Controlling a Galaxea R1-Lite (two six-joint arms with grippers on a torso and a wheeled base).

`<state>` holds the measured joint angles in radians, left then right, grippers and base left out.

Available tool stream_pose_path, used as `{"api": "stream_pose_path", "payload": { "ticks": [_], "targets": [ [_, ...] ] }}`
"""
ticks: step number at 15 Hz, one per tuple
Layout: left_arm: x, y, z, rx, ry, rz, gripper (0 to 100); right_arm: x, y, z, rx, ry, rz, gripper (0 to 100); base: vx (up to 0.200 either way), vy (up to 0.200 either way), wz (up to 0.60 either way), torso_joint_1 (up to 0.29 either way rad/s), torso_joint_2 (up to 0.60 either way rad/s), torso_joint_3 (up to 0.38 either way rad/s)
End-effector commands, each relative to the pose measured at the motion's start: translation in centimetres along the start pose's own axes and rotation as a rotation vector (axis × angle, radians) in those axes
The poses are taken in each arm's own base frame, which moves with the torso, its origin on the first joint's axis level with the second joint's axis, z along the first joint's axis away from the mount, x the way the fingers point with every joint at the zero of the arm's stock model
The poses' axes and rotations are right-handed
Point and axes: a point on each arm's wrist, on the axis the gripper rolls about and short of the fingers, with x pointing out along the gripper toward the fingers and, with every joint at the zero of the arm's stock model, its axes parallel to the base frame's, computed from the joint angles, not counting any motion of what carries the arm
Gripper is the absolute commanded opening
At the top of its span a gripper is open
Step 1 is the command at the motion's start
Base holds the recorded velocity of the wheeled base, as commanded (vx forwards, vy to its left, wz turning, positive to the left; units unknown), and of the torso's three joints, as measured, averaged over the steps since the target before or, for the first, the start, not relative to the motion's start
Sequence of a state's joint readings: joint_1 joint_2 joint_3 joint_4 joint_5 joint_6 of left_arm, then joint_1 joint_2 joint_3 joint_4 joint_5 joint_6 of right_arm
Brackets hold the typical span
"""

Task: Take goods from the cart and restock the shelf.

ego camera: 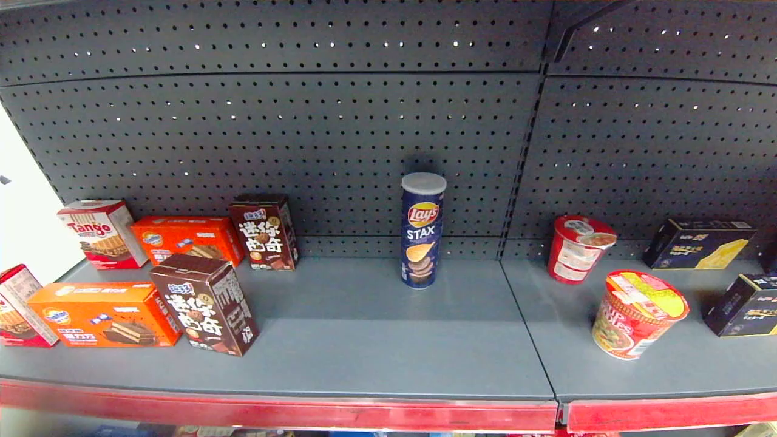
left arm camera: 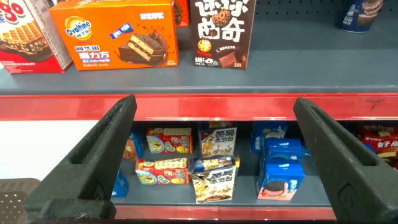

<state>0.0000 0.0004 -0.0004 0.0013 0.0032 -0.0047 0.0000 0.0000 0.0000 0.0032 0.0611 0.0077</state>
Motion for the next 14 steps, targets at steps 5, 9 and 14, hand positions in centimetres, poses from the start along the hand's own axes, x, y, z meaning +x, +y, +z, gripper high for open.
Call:
{"api": "stream_pose_path", "payload": {
  "ticks": [5,9,14],
  "targets": [
    [0.0,0.0,-0.02,0.0,0.0,0.001,100,0.01,0.0,0.0,-0.001,0.001,-0.001,100,0.0,0.0,0.0,0.0,0.0,0.0],
    [0.0,0.0,-0.02,0.0,0.0,0.0,100,0.01,0.0,0.0,-0.003,0.001,-0.001,100,0.0,0.0,0.3,0.0,0.0,0.001],
    [-0.01,0.0,0.03,-0.001,-0.001,0.001,100,0.01,0.0,0.0,-0.003,0.001,-0.001,100,0.0,0.0,0.6,0.004,0.0,0.002]
  ]
}}
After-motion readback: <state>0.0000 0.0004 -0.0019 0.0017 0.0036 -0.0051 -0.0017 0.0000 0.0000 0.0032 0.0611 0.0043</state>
